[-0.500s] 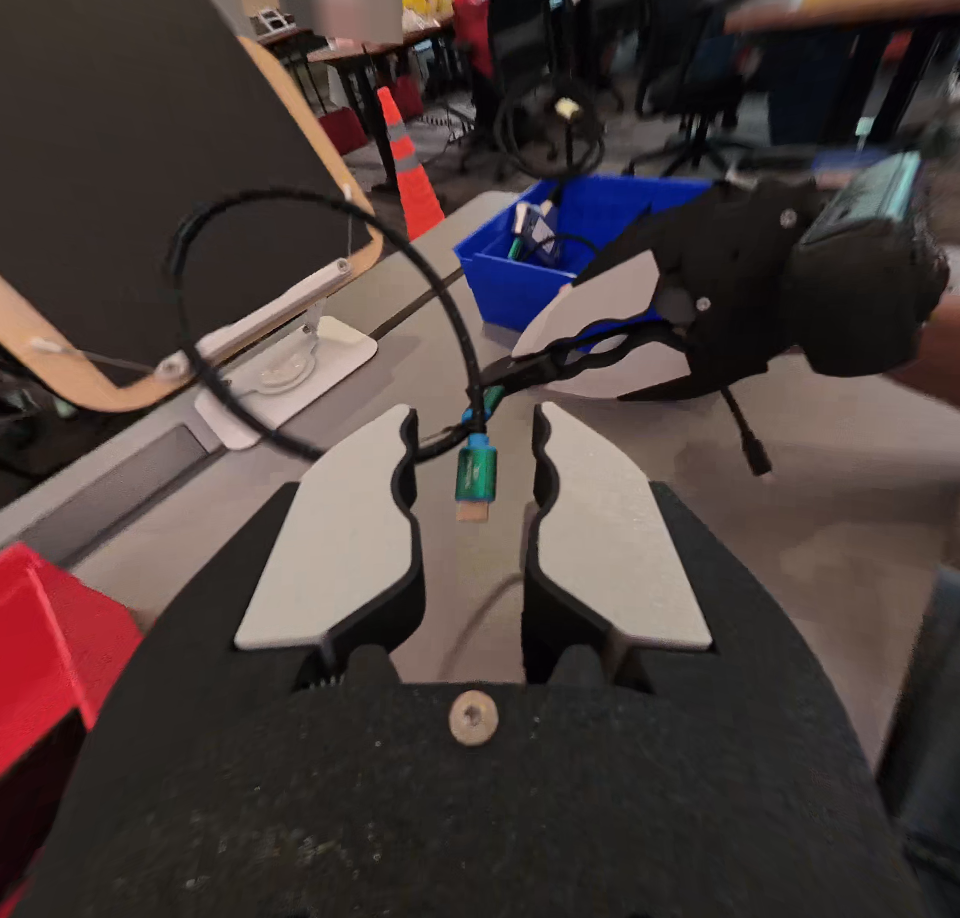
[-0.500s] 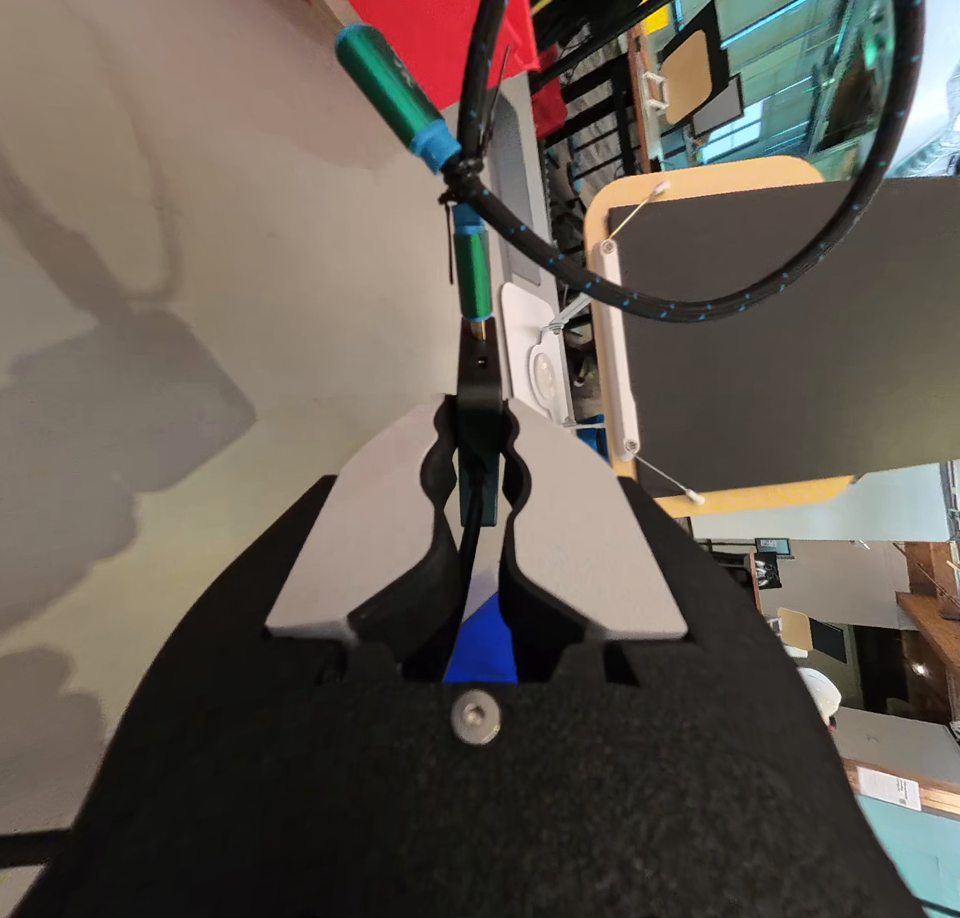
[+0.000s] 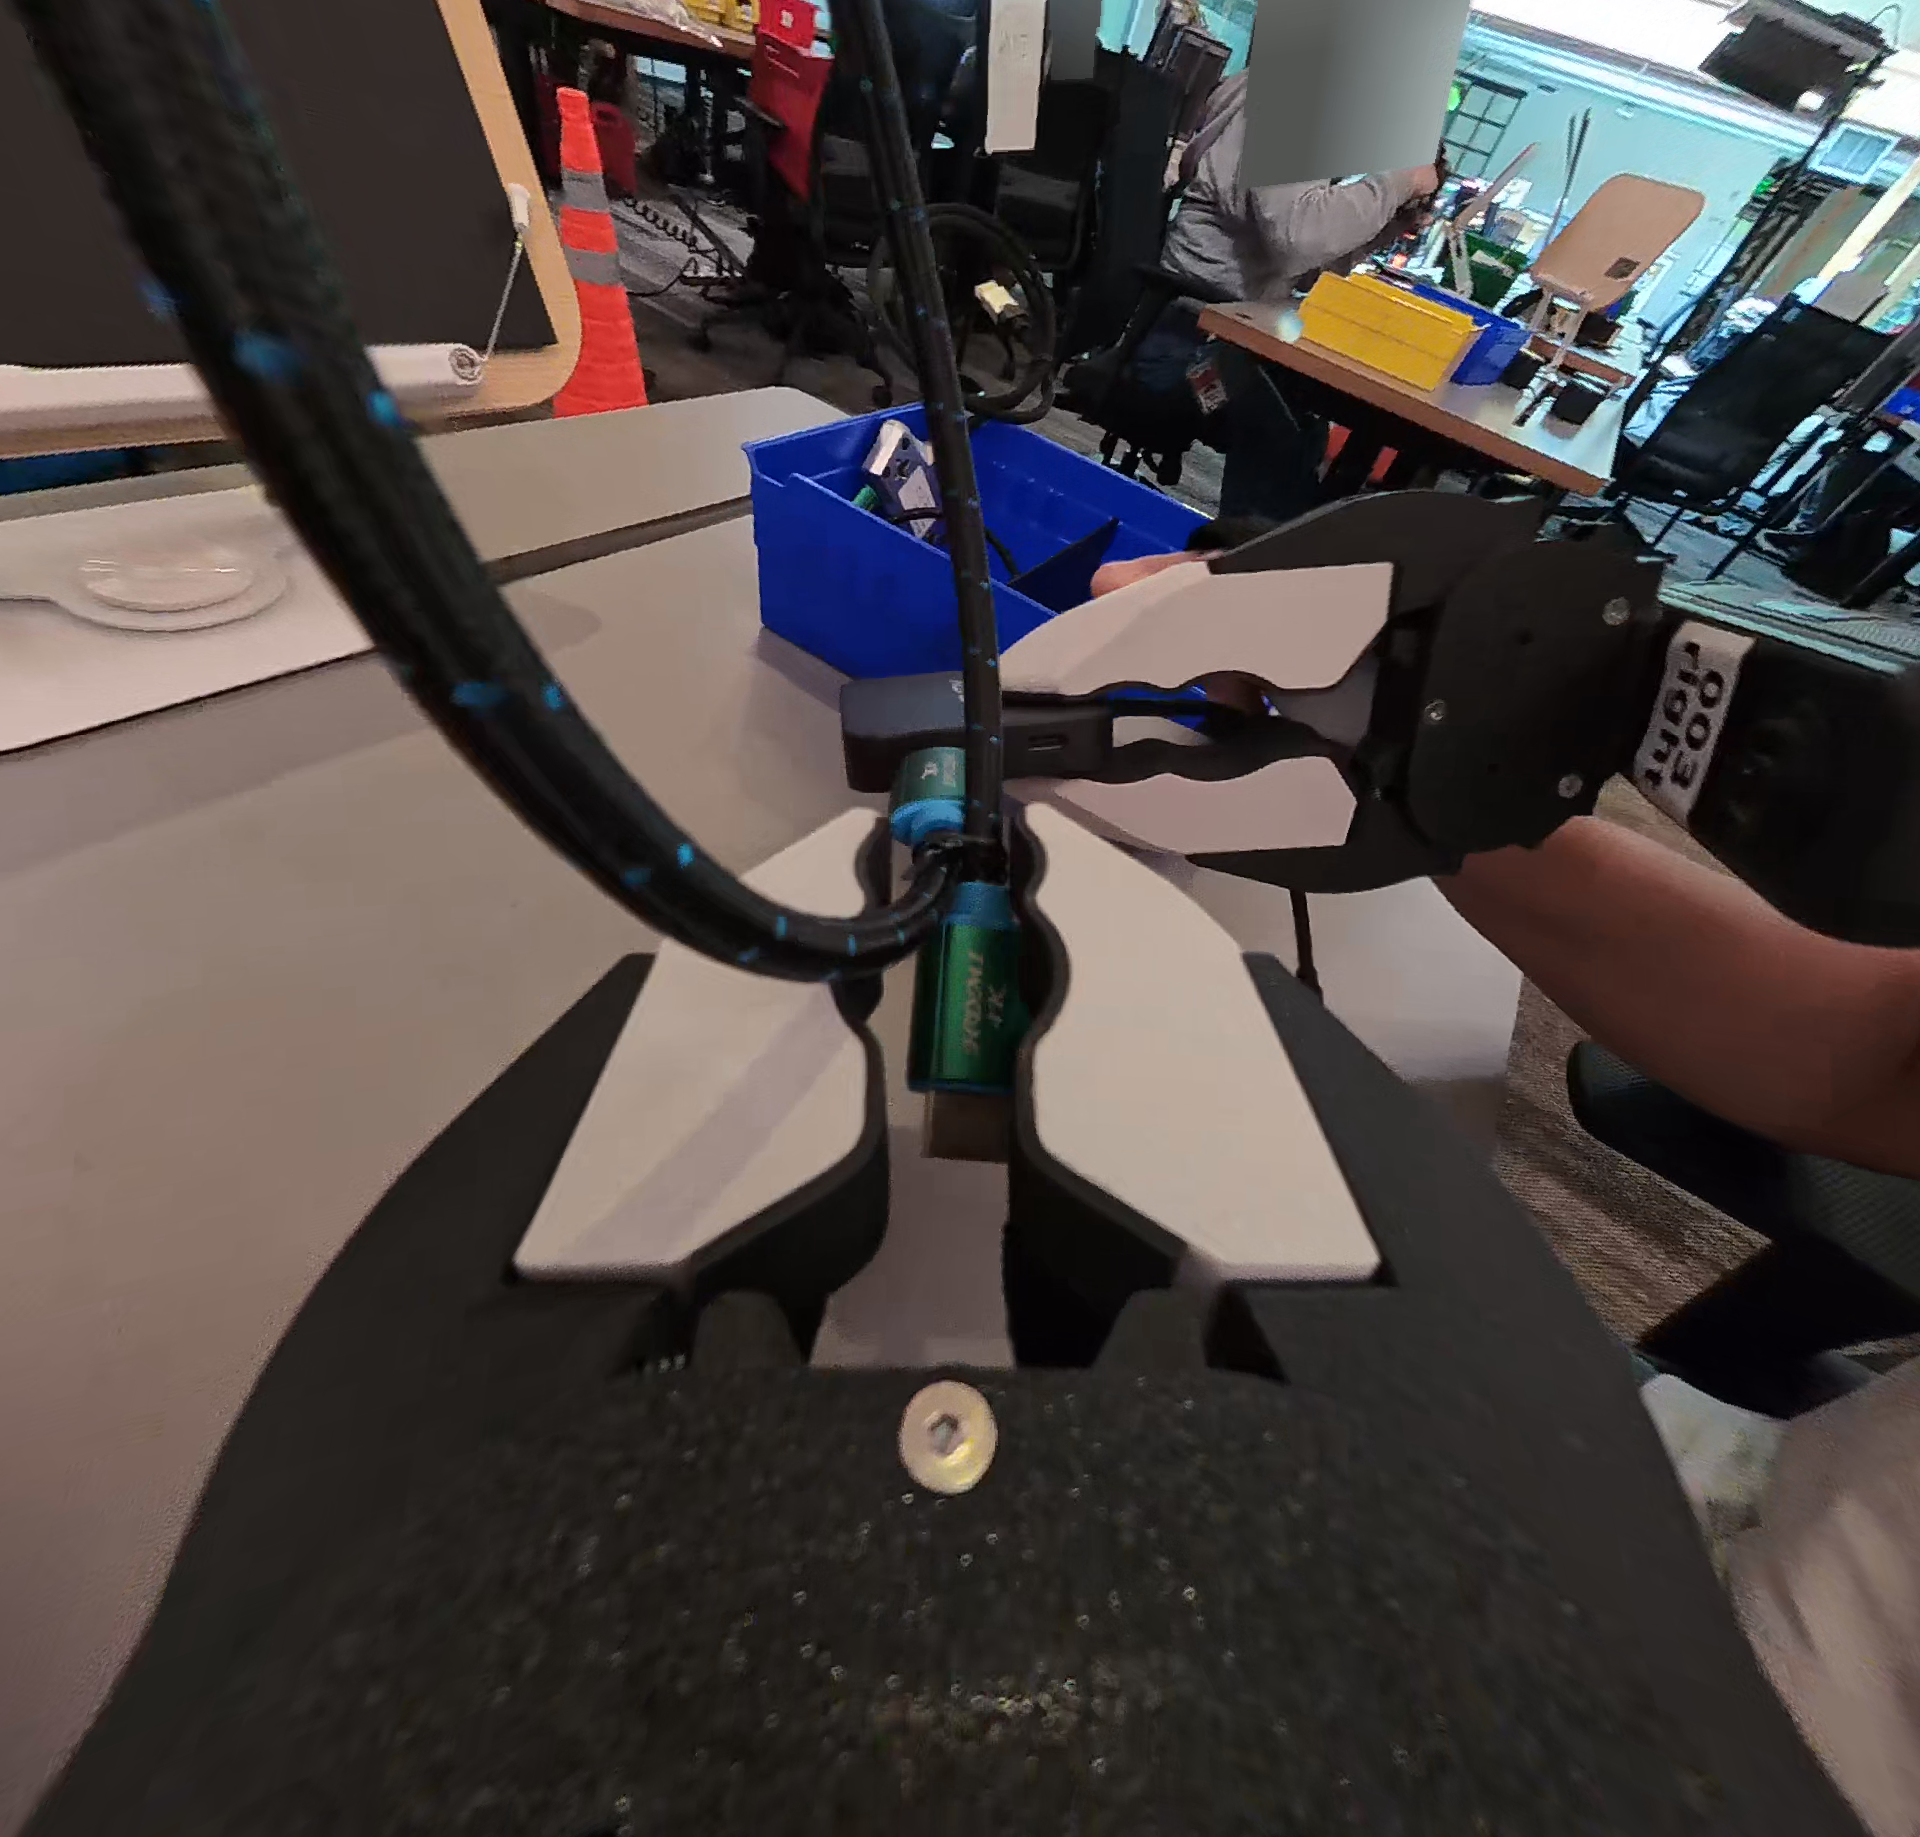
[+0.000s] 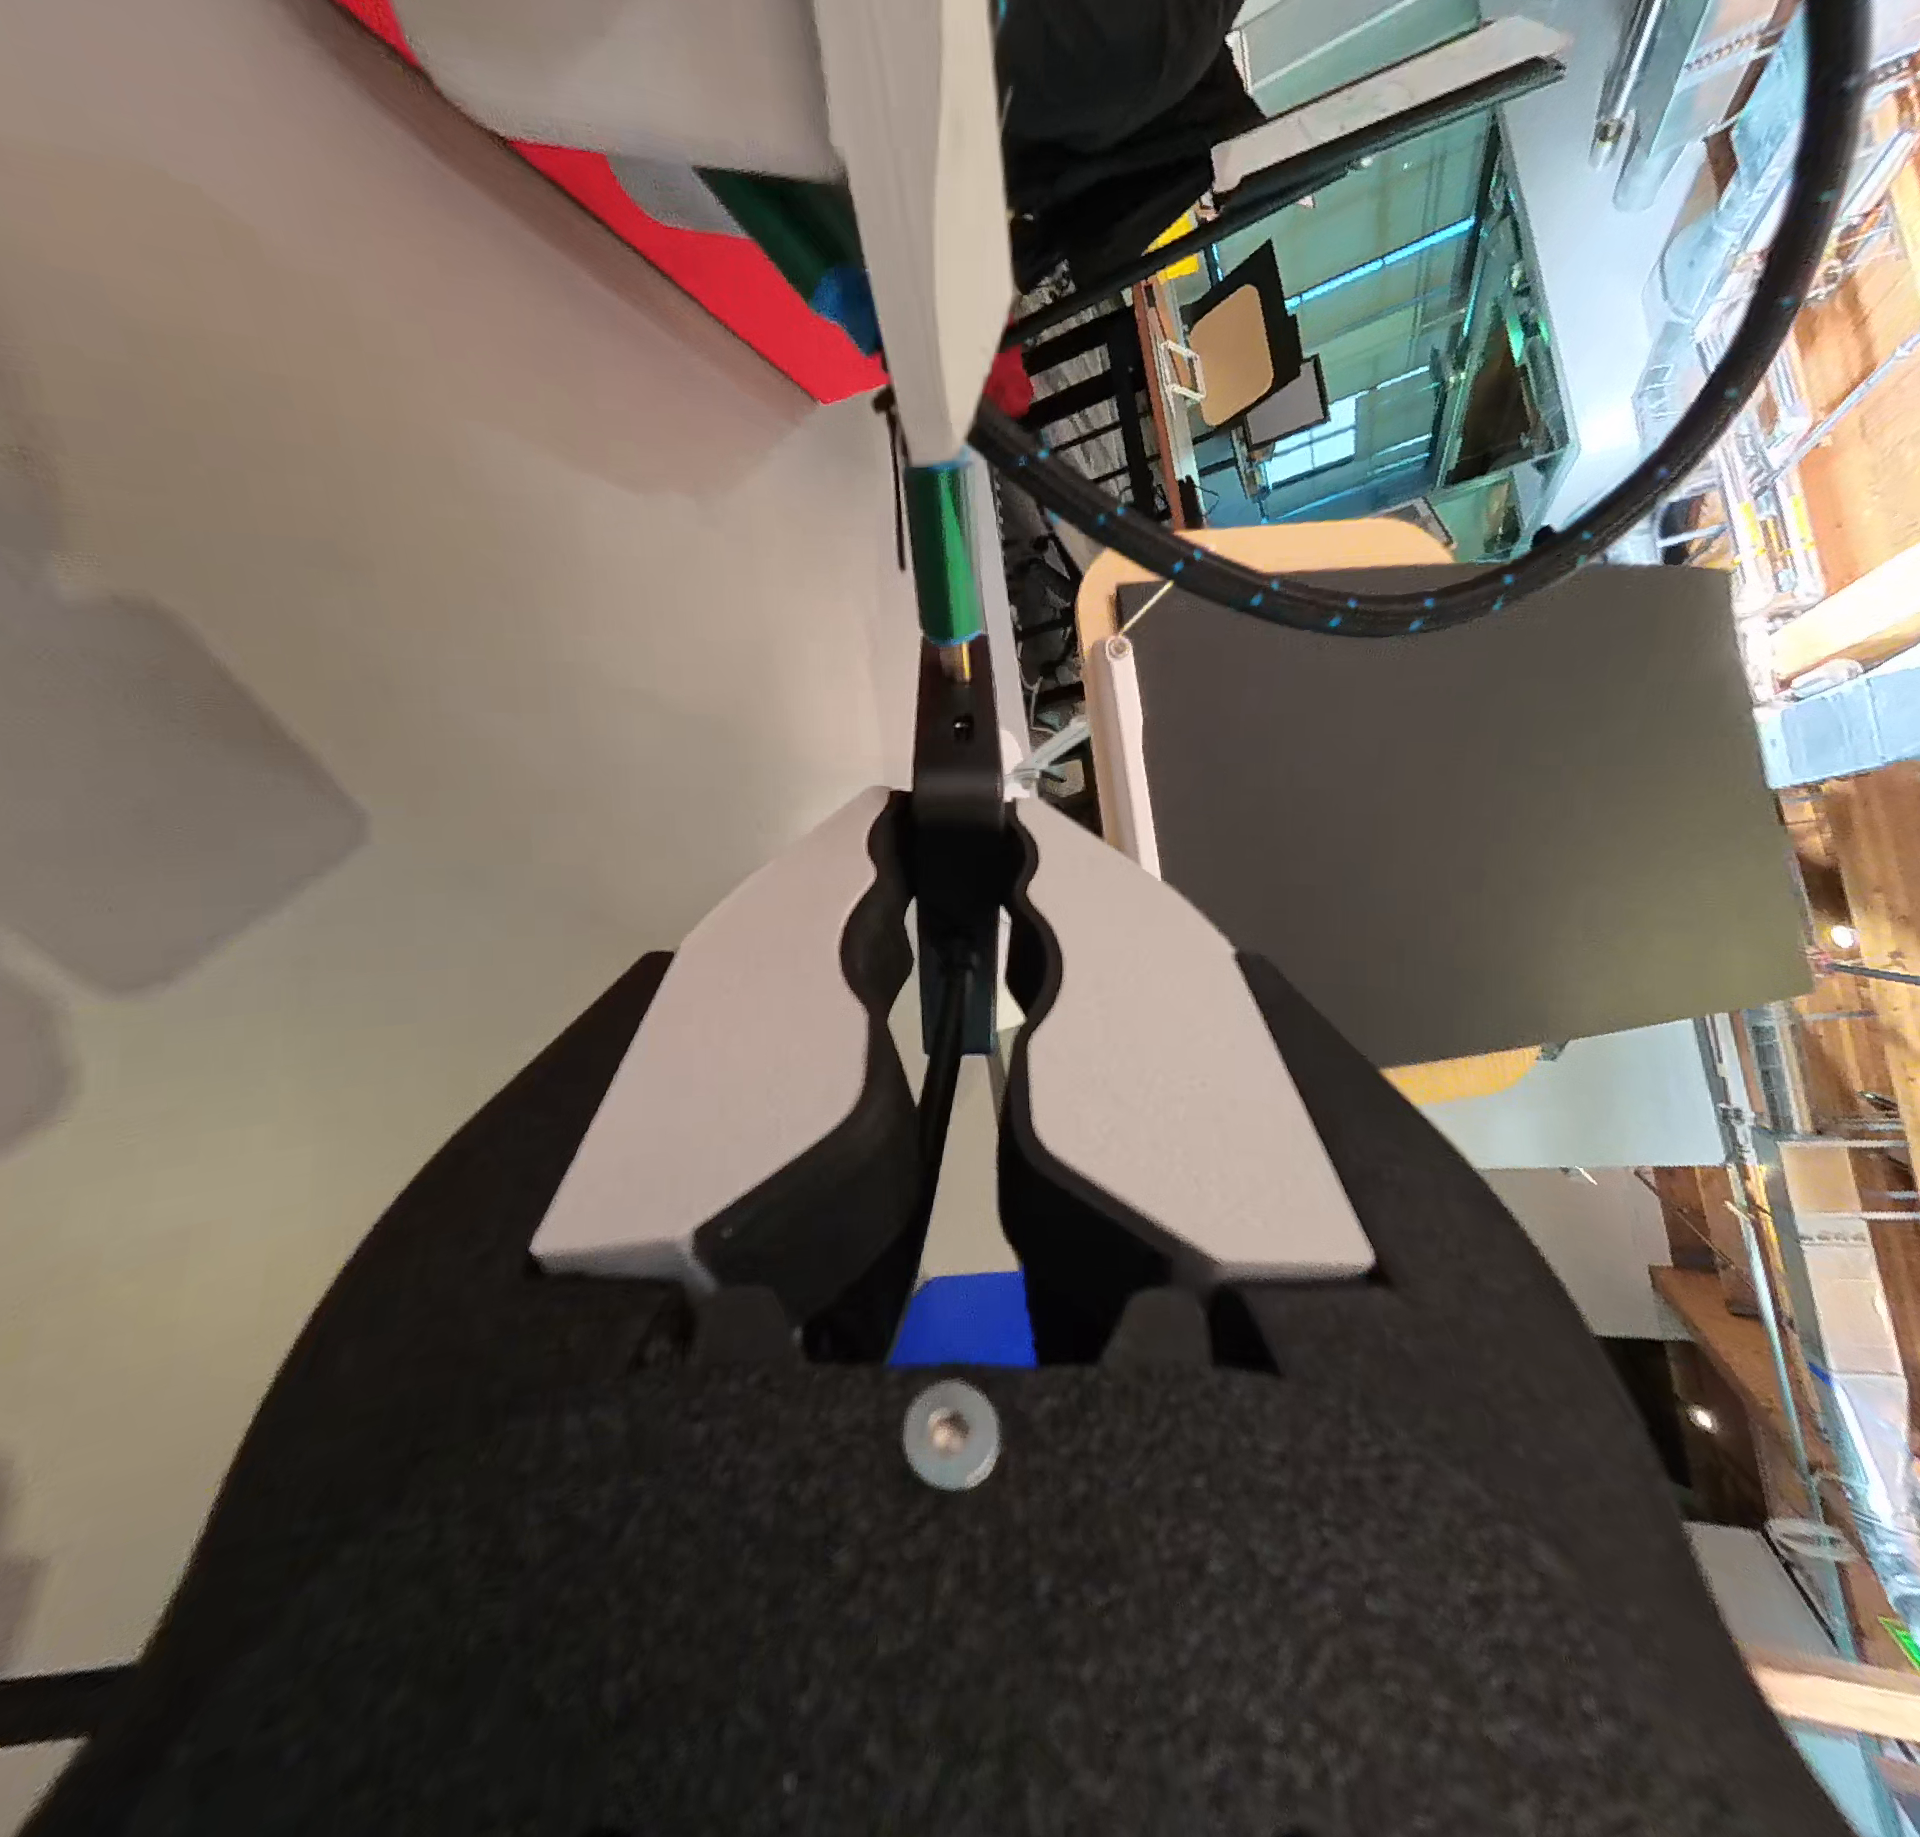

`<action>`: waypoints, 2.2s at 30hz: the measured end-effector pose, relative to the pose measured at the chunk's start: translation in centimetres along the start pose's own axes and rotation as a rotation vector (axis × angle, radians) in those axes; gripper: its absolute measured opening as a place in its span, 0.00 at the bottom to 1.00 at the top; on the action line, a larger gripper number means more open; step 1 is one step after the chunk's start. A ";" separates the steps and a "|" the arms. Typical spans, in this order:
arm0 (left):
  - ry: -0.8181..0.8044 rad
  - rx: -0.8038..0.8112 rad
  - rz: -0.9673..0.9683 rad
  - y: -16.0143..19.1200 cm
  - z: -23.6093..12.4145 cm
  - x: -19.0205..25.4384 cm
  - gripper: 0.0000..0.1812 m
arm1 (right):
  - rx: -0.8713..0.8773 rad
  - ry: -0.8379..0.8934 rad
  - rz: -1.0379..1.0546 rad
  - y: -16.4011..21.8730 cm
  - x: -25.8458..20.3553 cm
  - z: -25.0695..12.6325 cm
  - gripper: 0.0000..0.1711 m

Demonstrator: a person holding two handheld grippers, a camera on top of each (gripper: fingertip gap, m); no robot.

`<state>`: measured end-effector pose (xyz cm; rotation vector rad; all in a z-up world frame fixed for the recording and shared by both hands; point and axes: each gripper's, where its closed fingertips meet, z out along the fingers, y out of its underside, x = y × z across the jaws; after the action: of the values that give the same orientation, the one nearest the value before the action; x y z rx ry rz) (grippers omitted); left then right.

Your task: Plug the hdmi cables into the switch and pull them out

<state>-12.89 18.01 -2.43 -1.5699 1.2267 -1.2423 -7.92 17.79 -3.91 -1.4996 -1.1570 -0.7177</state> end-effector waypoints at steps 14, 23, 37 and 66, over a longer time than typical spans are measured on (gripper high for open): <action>0.045 -0.024 0.049 0.5 -0.2 0.3 0.08 | 0.083 0.022 -0.046 -1.4 0.0 -1.4 0.09; 0.019 -0.077 0.109 0.8 -0.7 0.3 0.08 | 0.066 0.000 -0.016 -0.8 -0.7 -0.4 0.09; 0.015 -0.103 0.115 1.4 -0.2 0.5 0.08 | -0.072 -0.074 0.004 0.9 -1.9 1.2 0.10; -0.256 0.040 0.112 0.7 0.4 0.3 0.08 | -0.194 0.045 -0.013 1.3 -1.1 1.6 0.07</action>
<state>-12.62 17.52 -3.14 -1.5544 1.1020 -0.9560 -7.27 19.02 -5.81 -1.6293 -1.0884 -0.8890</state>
